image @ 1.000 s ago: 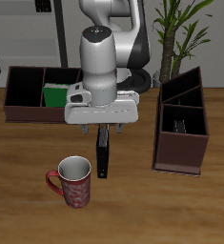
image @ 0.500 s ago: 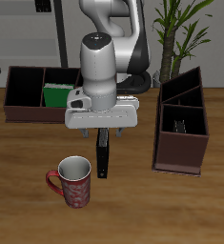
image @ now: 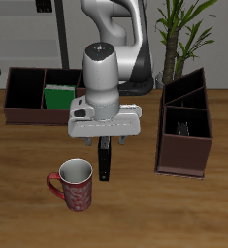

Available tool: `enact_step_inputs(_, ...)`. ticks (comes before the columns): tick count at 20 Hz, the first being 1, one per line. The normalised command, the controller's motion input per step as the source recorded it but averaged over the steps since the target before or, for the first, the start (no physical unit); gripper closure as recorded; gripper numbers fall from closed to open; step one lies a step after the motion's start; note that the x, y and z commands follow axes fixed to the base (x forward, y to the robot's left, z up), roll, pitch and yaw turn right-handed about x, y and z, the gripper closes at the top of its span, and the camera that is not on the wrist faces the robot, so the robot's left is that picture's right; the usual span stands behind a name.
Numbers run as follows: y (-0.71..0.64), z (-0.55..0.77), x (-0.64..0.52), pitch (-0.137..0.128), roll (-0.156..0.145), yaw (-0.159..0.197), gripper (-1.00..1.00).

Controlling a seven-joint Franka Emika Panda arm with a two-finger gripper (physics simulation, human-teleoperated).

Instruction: Place the yellow book into the left desk caddy's right compartment and place the green book into the back desk caddy's front compartment and place the black book into the back desk caddy's back compartment

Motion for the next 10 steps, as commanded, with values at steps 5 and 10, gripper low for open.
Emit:
enact_step_inputs(5,-0.08,-0.12,-0.01,0.023,-0.013,-0.018,-1.00)
enact_step_inputs(10,0.01,-0.16,-0.01,0.024,0.016,-0.002,-1.00)
